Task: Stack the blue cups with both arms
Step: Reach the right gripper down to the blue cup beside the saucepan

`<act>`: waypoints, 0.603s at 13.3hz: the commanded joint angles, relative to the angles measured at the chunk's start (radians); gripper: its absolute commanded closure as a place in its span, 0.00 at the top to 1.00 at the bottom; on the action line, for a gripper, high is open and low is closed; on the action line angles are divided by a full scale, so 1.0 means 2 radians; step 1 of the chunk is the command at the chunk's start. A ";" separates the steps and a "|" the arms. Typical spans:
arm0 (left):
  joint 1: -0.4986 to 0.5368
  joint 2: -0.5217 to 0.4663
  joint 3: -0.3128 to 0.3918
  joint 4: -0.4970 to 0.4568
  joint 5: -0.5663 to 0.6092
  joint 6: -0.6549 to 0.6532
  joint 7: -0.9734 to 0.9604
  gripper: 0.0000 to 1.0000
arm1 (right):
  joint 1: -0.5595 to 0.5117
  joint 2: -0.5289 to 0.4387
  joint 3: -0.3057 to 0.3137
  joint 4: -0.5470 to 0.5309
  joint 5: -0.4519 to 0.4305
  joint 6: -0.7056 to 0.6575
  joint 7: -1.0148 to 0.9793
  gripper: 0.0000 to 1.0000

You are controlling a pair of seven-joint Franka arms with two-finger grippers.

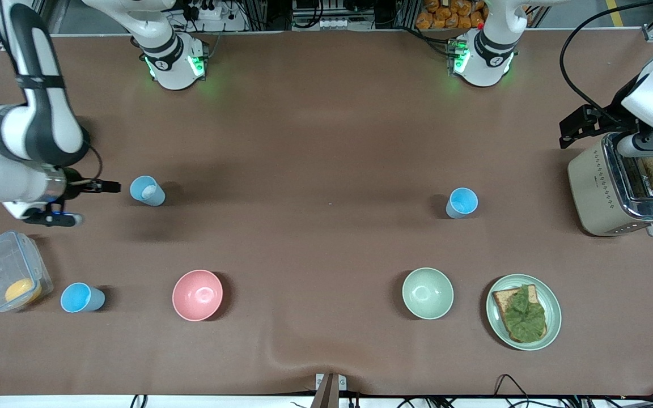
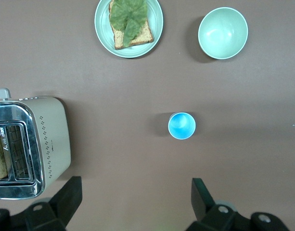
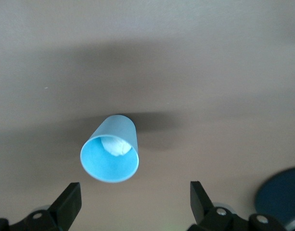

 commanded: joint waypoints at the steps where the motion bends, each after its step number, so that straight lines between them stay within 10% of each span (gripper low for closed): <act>1: 0.001 0.001 -0.003 0.008 0.004 -0.009 -0.009 1.00 | 0.016 -0.010 -0.001 -0.049 0.006 0.044 -0.008 1.00; 8: -0.003 0.001 -0.003 0.008 0.004 -0.009 -0.011 1.00 | -0.004 0.039 0.000 -0.046 0.006 0.068 -0.058 1.00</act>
